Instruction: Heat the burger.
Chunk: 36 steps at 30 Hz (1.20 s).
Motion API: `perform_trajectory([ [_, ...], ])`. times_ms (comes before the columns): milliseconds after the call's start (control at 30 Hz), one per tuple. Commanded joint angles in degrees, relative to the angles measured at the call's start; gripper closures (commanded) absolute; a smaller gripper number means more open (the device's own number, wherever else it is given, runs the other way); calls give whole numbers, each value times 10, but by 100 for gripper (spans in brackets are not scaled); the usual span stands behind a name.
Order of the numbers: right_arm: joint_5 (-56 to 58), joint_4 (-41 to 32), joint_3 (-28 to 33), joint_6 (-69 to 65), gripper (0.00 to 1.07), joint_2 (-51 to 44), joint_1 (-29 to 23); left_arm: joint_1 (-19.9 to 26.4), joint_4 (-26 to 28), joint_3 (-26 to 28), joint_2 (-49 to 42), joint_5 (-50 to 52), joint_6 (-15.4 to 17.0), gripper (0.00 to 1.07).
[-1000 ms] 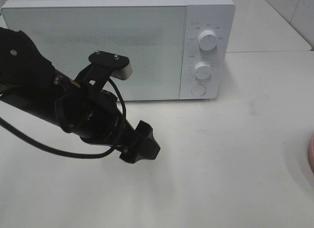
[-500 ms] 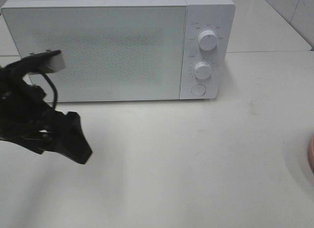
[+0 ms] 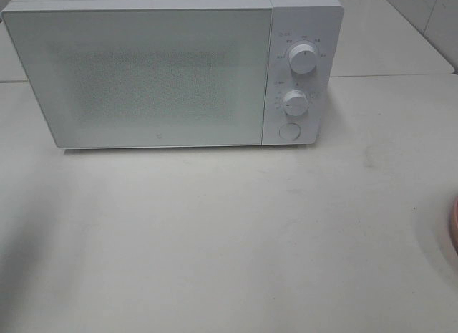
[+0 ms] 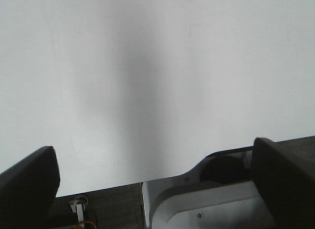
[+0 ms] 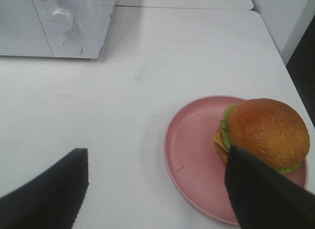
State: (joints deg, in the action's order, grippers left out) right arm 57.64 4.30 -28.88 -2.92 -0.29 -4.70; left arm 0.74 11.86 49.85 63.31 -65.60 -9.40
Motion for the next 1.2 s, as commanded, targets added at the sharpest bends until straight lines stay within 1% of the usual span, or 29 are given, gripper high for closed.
perform_trajectory([
  [33,-7,2,2,5,32,-17,3,6,-22,-5,-39,-8,22,8],
  [67,-7,2,2,5,32,-17,3,6,-28,-13,-76,-6,23,8],
  [133,-7,2,2,5,32,-17,3,6,-28,-22,-93,-5,23,8],
  [200,-7,2,2,5,32,-17,3,6,-28,-73,-157,14,21,8],
  [300,-7,2,2,5,32,-17,3,6,-30,-88,-175,19,19,8],
  [367,-7,2,2,5,32,-17,3,6,-32,-135,-240,38,19,8],
  [400,-7,2,2,5,32,-17,3,6,-32,-135,-240,38,19,8],
  [467,-7,2,2,5,32,-17,3,6,-33,-164,-290,51,19,8],
  [567,-7,2,2,5,32,-17,3,6,-32,-171,-308,54,19,8],
  [600,-7,2,2,5,32,-17,3,6,-34,-181,-341,56,19,8],
  [633,-7,2,2,5,32,-17,3,6,-36,-185,-359,56,19,8],
  [667,-7,2,2,5,32,-17,3,6,-36,-185,-359,56,19,8],
  [700,-7,2,2,5,32,-17,3,6,-42,-191,-395,50,19,8],
  [733,-7,2,2,5,32,-17,3,6,-43,-193,-409,47,19,8],
  [767,-7,2,2,5,32,-17,3,6,-43,-193,-409,47,19,8],
  [800,-7,2,2,5,32,-17,3,6,-46,-202,-441,39,19,8],
  [867,-7,2,2,5,32,-17,3,6,-47,-200,-458,39,21,8],
  [933,-7,2,2,5,32,-17,3,6,-49,-200,-523,39,21,8],
  [1000,-7,2,2,5,32,-17,3,6,-49,-200,-533,39,21,8],
  [1033,-7,2,2,5,32,-17,3,6,-49,-200,-556,39,21,8],
  [1133,-7,2,2,5,32,-17,3,6,-49,-200,-566,39,21,8],
  [1200,-7,2,2,5,32,-17,3,6,-46,-200,-601,39,21,8],
])
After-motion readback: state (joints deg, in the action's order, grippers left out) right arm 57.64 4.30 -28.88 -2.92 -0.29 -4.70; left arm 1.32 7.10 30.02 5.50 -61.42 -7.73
